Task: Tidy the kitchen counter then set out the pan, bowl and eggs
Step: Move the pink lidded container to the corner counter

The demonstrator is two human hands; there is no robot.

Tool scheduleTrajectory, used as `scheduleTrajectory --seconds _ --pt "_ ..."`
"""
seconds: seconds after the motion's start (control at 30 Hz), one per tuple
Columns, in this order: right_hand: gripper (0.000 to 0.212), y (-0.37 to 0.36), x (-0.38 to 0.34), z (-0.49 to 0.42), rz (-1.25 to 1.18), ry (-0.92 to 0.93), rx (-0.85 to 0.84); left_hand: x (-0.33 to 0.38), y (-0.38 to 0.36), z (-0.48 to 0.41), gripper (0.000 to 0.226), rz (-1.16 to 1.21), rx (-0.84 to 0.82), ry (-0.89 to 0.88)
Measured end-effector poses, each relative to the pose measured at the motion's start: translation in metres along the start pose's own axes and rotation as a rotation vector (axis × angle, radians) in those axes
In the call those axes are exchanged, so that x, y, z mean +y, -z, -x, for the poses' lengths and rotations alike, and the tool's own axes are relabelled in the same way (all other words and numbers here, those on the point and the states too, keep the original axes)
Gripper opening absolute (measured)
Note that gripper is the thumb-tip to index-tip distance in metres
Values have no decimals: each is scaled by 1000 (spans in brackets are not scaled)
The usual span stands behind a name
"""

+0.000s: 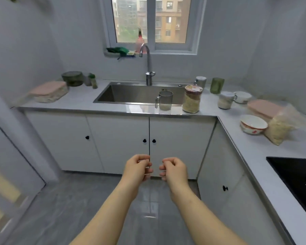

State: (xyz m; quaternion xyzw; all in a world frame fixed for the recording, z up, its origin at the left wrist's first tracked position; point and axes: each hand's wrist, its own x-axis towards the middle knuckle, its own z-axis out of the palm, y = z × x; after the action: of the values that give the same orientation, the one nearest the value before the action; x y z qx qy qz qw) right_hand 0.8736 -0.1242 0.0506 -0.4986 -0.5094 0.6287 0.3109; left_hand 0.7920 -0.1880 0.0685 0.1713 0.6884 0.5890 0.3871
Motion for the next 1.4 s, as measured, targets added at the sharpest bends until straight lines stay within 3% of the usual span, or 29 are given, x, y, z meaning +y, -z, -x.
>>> scheduleTrajectory --seconds 0.57,1.1,1.27,1.4 --pt "18 -235 -70 -195 115 -40 -411 79 136 -234 16 170 417 16" --pt "13 -533 -108 -287 108 -64 -477 140 372 -430 17 147 521 18" --pt "12 -587 -107 -326 148 -123 -465 150 409 -492 17 179 534 84" --pt "12 -636 -116 -373 177 -145 -553 164 435 -543 21 200 651 81"
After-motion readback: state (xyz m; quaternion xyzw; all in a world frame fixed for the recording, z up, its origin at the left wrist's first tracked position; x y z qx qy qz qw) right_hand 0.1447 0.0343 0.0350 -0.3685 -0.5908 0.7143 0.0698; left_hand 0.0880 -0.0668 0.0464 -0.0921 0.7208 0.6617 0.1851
